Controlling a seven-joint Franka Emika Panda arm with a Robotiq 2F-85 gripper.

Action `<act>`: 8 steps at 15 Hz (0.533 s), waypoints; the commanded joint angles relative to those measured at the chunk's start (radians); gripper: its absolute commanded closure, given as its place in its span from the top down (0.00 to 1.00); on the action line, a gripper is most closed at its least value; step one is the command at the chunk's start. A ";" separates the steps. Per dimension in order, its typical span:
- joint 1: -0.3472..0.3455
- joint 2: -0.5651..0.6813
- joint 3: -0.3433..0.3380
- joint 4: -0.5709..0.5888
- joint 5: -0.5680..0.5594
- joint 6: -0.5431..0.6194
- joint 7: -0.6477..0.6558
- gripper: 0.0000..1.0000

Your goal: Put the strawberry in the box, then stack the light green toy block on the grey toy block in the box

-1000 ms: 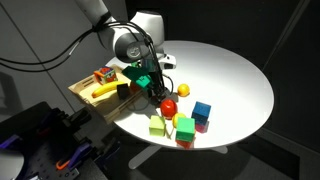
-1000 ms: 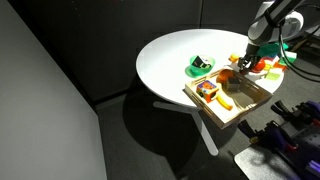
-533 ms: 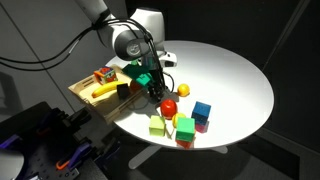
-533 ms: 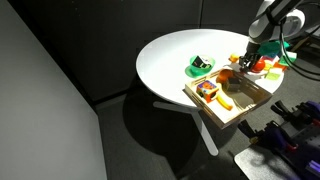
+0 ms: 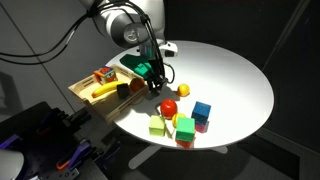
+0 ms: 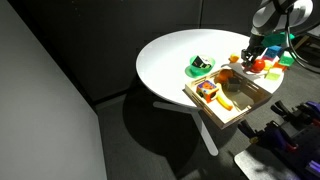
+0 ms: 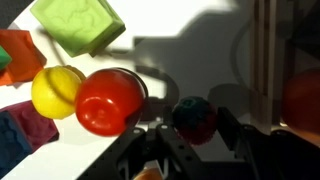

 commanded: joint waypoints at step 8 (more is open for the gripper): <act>0.086 -0.083 0.005 -0.036 -0.021 -0.041 0.033 0.23</act>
